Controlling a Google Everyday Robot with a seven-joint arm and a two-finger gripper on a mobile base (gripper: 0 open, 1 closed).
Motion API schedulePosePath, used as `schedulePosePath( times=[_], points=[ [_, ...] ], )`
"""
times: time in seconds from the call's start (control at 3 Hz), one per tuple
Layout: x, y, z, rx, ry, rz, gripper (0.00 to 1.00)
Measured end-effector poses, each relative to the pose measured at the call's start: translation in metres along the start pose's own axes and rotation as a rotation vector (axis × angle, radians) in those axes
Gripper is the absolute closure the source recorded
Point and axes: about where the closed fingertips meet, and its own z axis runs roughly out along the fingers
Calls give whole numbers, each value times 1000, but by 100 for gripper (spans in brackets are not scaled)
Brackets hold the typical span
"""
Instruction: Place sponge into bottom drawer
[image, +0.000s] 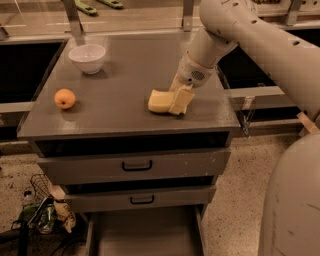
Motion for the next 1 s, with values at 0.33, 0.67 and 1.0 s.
schedulePosePath(
  times=[0.33, 0.67, 1.0],
  points=[
    [-20, 11, -17, 0, -1, -30, 100],
    [-38, 26, -37, 2, -14, -76, 100],
    [-50, 45, -57, 9, -31, -122, 100]
  ],
)
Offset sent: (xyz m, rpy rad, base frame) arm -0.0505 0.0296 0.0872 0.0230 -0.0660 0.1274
